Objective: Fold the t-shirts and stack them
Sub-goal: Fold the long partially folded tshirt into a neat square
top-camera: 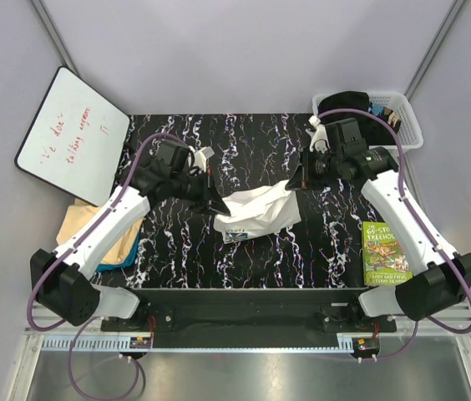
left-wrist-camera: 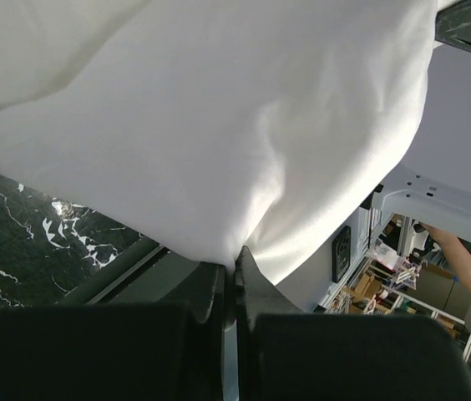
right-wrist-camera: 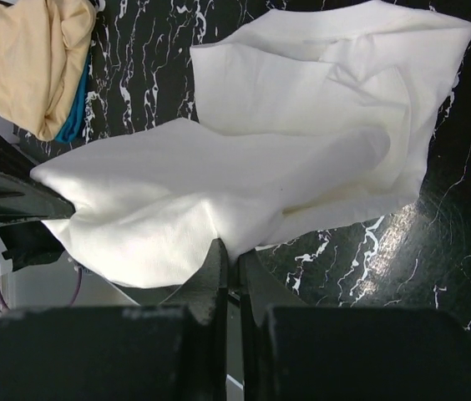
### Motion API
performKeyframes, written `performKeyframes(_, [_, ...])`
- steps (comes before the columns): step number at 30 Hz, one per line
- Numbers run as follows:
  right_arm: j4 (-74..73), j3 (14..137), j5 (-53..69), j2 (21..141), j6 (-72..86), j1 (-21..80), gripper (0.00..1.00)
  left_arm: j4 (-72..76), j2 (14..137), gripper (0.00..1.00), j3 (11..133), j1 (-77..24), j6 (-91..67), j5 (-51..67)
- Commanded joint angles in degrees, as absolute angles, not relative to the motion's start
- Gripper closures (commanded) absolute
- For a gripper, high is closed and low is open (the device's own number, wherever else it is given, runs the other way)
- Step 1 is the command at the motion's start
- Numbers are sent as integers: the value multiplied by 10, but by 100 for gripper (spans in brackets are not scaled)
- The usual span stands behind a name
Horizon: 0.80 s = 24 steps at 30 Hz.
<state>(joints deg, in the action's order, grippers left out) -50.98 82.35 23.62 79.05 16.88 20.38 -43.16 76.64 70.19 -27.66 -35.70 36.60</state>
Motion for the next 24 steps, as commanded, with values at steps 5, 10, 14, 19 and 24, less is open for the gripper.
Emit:
performKeyframes(5, [-492,903,211,953,126,205,100,-433,867,100,744,-244,-345,354])
performKeyframes(10, [-497,993,233,1090,127,199,98,-434,977,100,810,-223,-326,382])
performKeyframes(14, [-499,1060,240,1161,139,197,96,-438,1044,100,853,-193,-340,395])
performKeyframes(19, [-509,1129,200,1229,157,188,96,-440,1120,100,909,-153,-354,398])
performKeyframes(24, [-547,1171,166,1276,175,173,97,-467,1188,24,962,-131,-350,410])
